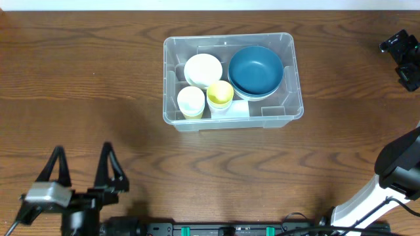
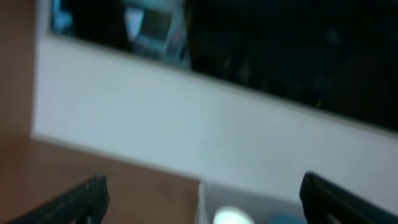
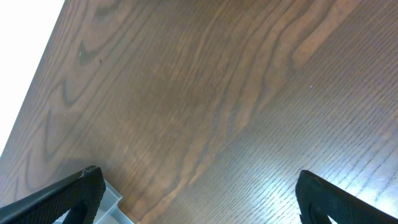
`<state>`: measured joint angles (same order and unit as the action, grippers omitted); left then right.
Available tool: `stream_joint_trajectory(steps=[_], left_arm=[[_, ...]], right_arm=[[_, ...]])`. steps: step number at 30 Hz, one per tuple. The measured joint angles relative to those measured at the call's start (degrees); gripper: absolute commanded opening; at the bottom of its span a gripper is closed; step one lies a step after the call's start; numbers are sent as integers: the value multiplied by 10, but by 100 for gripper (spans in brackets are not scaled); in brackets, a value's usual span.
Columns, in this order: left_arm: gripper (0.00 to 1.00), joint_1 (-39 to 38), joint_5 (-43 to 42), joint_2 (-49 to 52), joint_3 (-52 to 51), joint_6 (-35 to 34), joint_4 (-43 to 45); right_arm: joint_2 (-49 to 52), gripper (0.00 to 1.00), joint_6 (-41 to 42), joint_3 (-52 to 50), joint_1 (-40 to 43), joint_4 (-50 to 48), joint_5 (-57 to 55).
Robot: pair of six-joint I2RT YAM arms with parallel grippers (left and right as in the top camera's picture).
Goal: Pack container
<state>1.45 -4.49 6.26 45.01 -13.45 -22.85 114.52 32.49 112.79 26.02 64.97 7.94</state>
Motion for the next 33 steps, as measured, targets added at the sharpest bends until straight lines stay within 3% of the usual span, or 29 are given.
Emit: stream_joint_trajectory(steps=[6,14,33], left_arm=[[98,14,-47,-22,-133,35,142],[98,15,-61,-55,-279,63,216],[98,15,-63,-56,-441,79,247]], right_arm=[[0,99,0,0,0,0,0],[0,99,0,0,0,0,0],[0,99,0,0,0,0,0]])
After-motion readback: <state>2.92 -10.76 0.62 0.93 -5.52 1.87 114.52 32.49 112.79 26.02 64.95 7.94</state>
